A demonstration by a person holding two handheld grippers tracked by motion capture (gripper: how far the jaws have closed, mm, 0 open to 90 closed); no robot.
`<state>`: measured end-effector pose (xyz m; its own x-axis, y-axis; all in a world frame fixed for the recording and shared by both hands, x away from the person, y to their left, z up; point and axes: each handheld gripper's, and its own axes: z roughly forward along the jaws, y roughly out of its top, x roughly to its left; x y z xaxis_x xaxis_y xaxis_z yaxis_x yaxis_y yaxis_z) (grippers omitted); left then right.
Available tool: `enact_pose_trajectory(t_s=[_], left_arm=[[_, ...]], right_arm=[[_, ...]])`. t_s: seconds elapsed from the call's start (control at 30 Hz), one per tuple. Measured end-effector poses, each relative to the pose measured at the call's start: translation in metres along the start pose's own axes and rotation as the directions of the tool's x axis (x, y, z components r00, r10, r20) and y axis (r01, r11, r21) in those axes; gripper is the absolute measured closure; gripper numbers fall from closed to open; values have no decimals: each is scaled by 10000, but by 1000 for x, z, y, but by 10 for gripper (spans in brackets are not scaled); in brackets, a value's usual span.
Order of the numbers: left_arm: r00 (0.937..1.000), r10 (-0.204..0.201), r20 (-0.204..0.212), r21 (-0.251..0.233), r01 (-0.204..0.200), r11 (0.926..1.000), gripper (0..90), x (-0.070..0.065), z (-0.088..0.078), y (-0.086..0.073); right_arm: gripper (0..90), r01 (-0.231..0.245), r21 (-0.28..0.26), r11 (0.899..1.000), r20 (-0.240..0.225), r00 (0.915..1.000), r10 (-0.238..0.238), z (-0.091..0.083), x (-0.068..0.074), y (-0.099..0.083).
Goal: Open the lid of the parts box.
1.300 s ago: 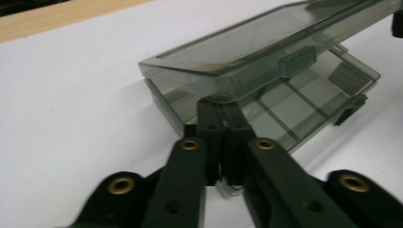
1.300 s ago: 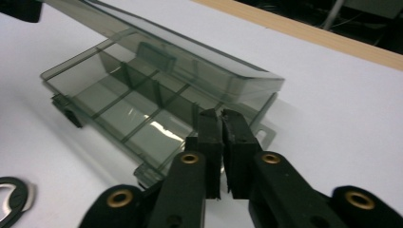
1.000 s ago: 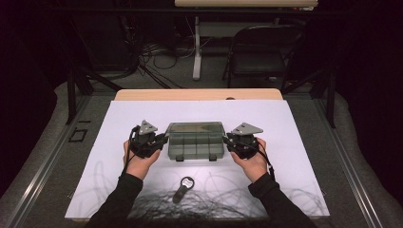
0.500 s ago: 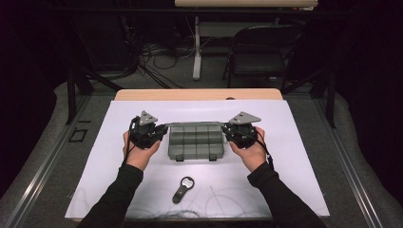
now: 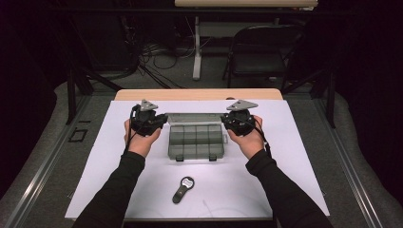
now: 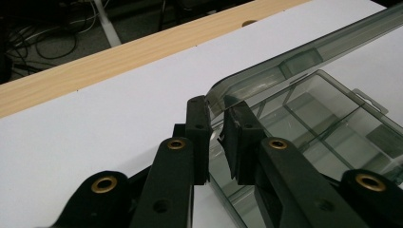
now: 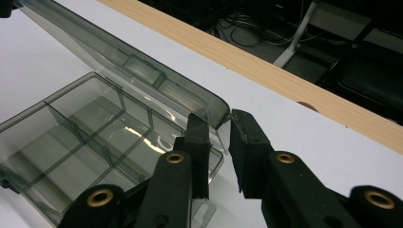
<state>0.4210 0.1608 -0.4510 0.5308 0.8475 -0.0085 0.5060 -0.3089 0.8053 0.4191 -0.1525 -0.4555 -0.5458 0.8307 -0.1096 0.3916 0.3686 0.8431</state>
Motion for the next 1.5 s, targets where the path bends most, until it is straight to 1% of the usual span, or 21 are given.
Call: enact_pose_trajectory(t_s=[0.43,0.53,0.57,0.67,0.73,0.77,0.87,0.93,1.07,1.13,1.33,1.4,1.5], left_arm=[[9999,-69,-85,74,70,9999,814,1,4,2],[9999,-93,-143,38,93,9999,818,2,5,4],[9999,-95,-130,90,97,9999,819,2,5,5],[9998,-141,-146,49,142,9999,822,3,6,6],[9998,-170,-140,20,170,9999,825,4,8,7],[9997,-193,-152,-4,193,9998,827,5,8,8],[9998,-153,-140,15,154,9999,828,6,9,10],[9997,-202,-145,-29,202,9998,829,7,10,11],[9994,-288,-182,-71,287,9996,833,8,12,12],[9995,-251,-211,-55,250,9997,835,8,13,13],[9993,-307,-217,-61,306,9995,838,10,14,15],[9993,-291,-221,-34,290,9996,838,11,15,16],[9992,-335,-216,-53,334,9994,840,12,16,18]], right_arm=[[779,-12,-3,10000,20,10000,12,3,-1,2],[747,-122,-84,9999,-7,9999,122,4,-3,0],[741,-119,-90,9999,2,9999,119,4,-3,0],[725,-35,-92,10000,102,9999,36,7,-6,-5],[723,-39,-51,10000,57,10000,39,11,-9,-9],[723,-110,35,9999,76,9999,110,15,-11,-14],[723,-153,60,9999,-15,9999,153,20,-14,-17],[724,-194,55,9998,-88,9998,194,24,-15,-19],[732,-277,4,9996,-85,9996,277,31,-16,-22],[737,-274,3,9996,-89,9996,274,35,-16,-23],[747,-341,130,9993,-10,9994,341,44,-19,-26],[751,-422,173,9990,-51,9991,423,46,-20,-27],[755,-401,198,9990,-84,9992,402,50,-22,-30]])
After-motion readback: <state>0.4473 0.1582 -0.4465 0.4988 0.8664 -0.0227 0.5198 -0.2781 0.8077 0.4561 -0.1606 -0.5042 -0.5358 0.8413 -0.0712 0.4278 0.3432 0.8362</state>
